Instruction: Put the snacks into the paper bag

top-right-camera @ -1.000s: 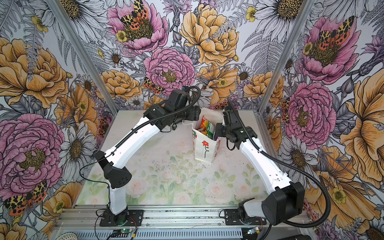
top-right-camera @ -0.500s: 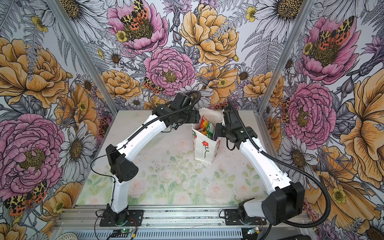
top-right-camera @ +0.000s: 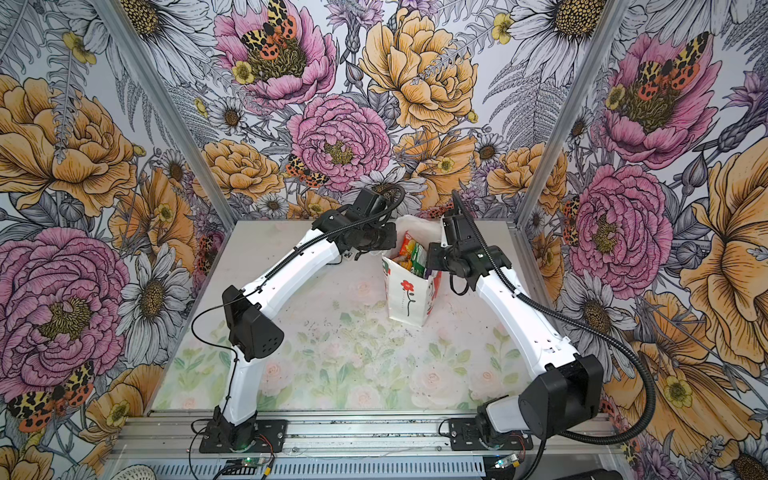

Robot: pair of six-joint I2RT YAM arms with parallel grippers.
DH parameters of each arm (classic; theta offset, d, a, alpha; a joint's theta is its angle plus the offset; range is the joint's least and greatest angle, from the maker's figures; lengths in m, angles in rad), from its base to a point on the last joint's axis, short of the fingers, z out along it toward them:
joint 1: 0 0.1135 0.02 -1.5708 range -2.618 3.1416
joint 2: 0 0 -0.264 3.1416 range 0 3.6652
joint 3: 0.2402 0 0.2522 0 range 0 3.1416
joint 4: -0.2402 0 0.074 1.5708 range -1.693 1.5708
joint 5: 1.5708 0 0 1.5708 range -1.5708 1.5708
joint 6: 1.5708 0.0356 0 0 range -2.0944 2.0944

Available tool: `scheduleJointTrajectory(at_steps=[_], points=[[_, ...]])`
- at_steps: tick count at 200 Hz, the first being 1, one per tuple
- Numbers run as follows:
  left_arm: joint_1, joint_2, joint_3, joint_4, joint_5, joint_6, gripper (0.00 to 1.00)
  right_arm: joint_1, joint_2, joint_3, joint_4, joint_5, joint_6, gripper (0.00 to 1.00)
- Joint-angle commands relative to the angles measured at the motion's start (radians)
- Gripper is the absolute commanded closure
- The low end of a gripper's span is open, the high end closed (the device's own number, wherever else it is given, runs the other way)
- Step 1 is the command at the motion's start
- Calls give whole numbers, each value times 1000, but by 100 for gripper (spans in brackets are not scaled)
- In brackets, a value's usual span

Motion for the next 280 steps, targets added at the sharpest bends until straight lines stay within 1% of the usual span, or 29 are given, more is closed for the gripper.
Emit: scheduleJointTrajectory(at_steps=[1,16,35,55,70,75,80,100,116,127,156,189,203,223,235,252,273,280], points=[[5,-23,37,9,22,-15,100,28,33,89,0,-41,11,100],[3,-51,38,10,-2,-22,100,48,61,145,-2,-42,8,100],[-9,-114,22,16,-83,-17,100,69,90,215,0,-37,6,100],[-17,-196,-48,46,-146,-19,100,88,113,262,0,-33,8,100],[-21,-272,-155,113,-175,-36,100,106,128,281,0,-28,9,100],[-20,-299,-209,148,-178,-46,100,110,133,284,1,-24,9,100],[-20,-359,-262,185,-178,-57,100,115,138,287,1,-19,10,100],[-21,-474,-488,331,-178,-116,100,131,154,281,3,-10,24,100],[-21,-530,-634,417,-169,-156,100,148,167,242,25,-12,43,100],[-14,-543,-694,451,-140,-171,100,163,180,216,38,-14,53,100],[9,-534,-742,453,-78,-181,100,190,200,215,39,-7,63,100],[37,-571,-755,452,-87,-164,100,191,176,222,40,14,78,100],[46,-587,-772,454,-88,-163,100,192,166,219,36,6,82,87],[59,-620,-811,457,-93,-170,83,190,144,207,36,12,85,72],[74,-647,-851,472,-89,-186,77,189,134,204,35,16,88,65],[99,-695,-922,526,-62,-209,71,189,131,205,35,5,90,63],[122,-724,-956,542,-42,-213,58,189,133,214,35,-28,99,60],[126,-732,-963,542,-41,-213,54,190,131,216,35,-32,102,59]])
